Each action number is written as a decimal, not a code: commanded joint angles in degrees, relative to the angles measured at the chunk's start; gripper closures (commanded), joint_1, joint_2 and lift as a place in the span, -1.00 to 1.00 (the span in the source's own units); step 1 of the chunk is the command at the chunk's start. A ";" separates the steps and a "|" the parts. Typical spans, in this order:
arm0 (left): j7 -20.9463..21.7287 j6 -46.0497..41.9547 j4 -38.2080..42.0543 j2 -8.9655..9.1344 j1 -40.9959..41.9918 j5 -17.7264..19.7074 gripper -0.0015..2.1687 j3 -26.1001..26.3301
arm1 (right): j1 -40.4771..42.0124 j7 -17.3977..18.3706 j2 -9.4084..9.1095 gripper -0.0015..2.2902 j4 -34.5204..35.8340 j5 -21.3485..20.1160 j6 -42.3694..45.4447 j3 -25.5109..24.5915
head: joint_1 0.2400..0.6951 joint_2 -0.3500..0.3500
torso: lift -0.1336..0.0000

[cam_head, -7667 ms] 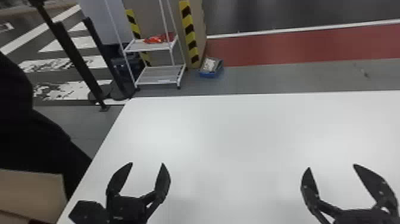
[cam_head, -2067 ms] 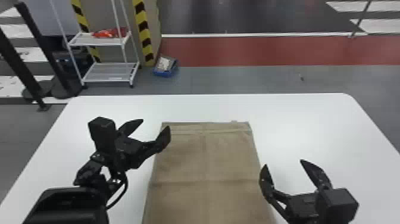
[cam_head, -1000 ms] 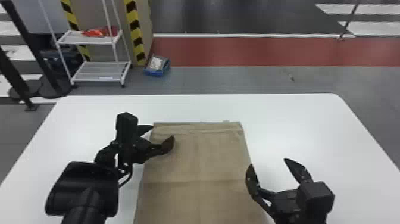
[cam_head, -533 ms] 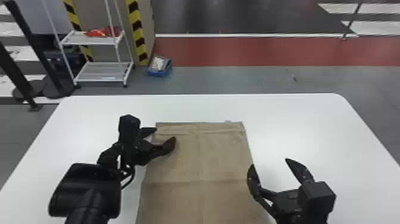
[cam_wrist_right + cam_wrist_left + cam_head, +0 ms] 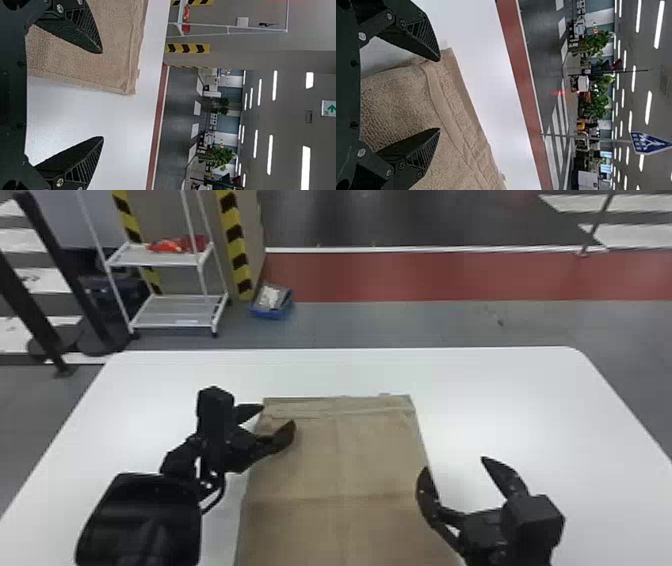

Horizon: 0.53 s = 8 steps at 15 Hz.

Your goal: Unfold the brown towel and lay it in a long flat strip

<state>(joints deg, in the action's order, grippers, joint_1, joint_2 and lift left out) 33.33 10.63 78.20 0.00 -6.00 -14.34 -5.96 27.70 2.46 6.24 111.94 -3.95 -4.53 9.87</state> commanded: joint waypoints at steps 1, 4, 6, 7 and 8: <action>0.59 0.58 0.81 0.15 0.46 -0.08 -0.60 0.07 | -0.10 0.00 0.09 -0.90 -0.14 0.00 0.00 0.15 | 1.00 0.08 | -0.75; 0.68 0.58 0.64 0.15 0.19 -0.08 -0.52 0.07 | -0.10 0.00 0.09 -0.90 -0.32 0.00 0.00 0.24 | 1.00 0.07 | -0.75; 0.95 0.58 0.72 0.15 0.37 -0.25 -0.52 0.07 | -0.10 0.00 0.09 -0.90 -0.32 0.00 0.00 0.33 | 1.00 0.07 | -0.75; 1.03 0.58 0.81 0.15 0.46 -0.25 -0.52 0.07 | -0.10 0.00 0.09 -0.90 -0.23 0.00 0.00 0.33 | 1.00 0.07 | -0.75; 1.03 0.58 1.60 0.15 0.99 -0.25 -0.52 0.07 | -0.19 0.00 0.09 -0.90 -0.23 0.00 0.00 0.33 | 1.00 0.07 | -0.75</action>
<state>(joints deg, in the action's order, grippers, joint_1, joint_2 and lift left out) 34.34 11.25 79.07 0.00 -5.52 -14.57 -5.89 27.53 2.46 6.34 111.63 -3.96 -4.50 10.18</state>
